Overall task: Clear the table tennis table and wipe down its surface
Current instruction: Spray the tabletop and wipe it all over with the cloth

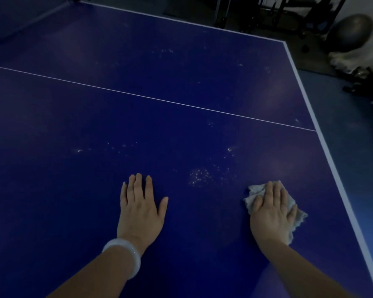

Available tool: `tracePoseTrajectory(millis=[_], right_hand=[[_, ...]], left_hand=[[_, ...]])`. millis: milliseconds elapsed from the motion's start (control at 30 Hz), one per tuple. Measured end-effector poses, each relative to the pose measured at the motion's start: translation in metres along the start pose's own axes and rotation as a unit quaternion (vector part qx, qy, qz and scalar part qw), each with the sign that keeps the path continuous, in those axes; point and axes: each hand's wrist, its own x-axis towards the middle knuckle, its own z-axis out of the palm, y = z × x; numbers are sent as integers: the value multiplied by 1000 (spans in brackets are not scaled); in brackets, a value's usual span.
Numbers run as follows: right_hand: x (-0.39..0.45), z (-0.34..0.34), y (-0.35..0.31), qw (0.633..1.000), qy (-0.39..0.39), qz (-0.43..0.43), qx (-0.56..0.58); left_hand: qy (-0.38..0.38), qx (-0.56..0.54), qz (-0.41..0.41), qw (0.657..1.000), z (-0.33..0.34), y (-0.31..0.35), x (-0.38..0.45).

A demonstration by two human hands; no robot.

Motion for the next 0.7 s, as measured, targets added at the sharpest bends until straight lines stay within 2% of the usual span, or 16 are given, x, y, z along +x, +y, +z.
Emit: tracePoseTrajectory(millis=[200, 300, 433, 533, 600, 700], right_hand=[[81, -11, -33, 992, -17, 112, 51], [136, -20, -61, 982, -69, 154, 86], [200, -36, -110, 983, -69, 93, 141], [224, -44, -166, 987, -82, 66, 121], [216, -46, -203, 985, -140, -26, 98], [177, -24, -241, 968, -144, -205, -30]], left_hand=[[-15, 2, -4, 1000, 1, -1, 1], [-10, 4, -2, 1000, 2, -3, 1], [-7, 7, -1, 1000, 3, -3, 0], [-9, 10, -6, 1000, 3, -3, 1], [-8, 12, -6, 1000, 4, -3, 2], [-11, 21, -5, 1000, 5, -4, 2]])
